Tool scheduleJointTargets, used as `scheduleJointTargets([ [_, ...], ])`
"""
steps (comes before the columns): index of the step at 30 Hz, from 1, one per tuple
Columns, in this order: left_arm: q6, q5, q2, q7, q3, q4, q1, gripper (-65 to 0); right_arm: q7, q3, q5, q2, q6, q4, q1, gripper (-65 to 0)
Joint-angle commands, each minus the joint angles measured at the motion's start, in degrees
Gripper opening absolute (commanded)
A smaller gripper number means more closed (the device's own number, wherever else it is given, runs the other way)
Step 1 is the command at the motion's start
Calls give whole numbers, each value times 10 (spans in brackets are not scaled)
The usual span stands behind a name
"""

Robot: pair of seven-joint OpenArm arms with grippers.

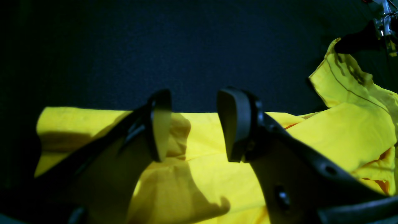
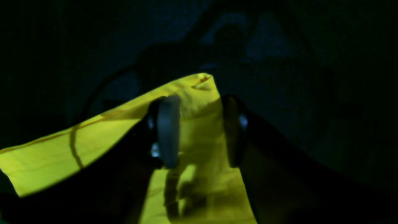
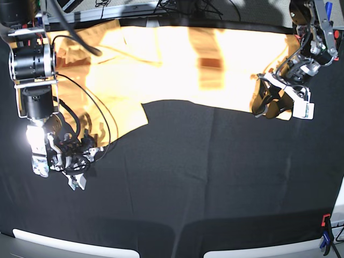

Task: Layout the t-shirt on the table in an organized manner, then fold the t-shirt properly
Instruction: 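Release the folded edge and lower both grippers onto the shirt's ends, then grasp the shirt end with the right gripper and fold it inward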

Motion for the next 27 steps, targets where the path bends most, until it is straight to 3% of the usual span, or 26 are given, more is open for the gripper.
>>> scheduleJointTargets([
  [1, -5, -12, -5, -14, -2, 11, -5, -394, 4, -1, 1, 5, 2, 7, 17, -498],
  [4, -5, -12, -5, -14, -2, 11, -5, -394, 4, -2, 1, 6, 2, 7, 17, -612],
  [6, -5, -11, -5, -14, -2, 11, -5, -394, 5, -2, 1, 7, 11, 7, 17, -645],
  [10, -5, -11, -5, -14, -2, 11, -5, -394, 6, -2, 2, 12, 96, 12, 17, -650],
  [11, -5, -11, -5, -14, -2, 11, -5, -394, 5, -2, 2, 15, 97, 16, 16, -650],
  [16, -5, -7, -5, -14, -2, 11, -5, -394, 4, -2, 6, 41, 97, 71, -9, -650],
  [22, -5, -7, -5, -16, -2, 11, -5, -394, -3, -1, 8, 82, 96, 235, -104, -650],
  [27, 9, -7, -5, -16, -2, 11, -5, -394, -3, 6, 23, 115, 52, 396, -206, -650],
])
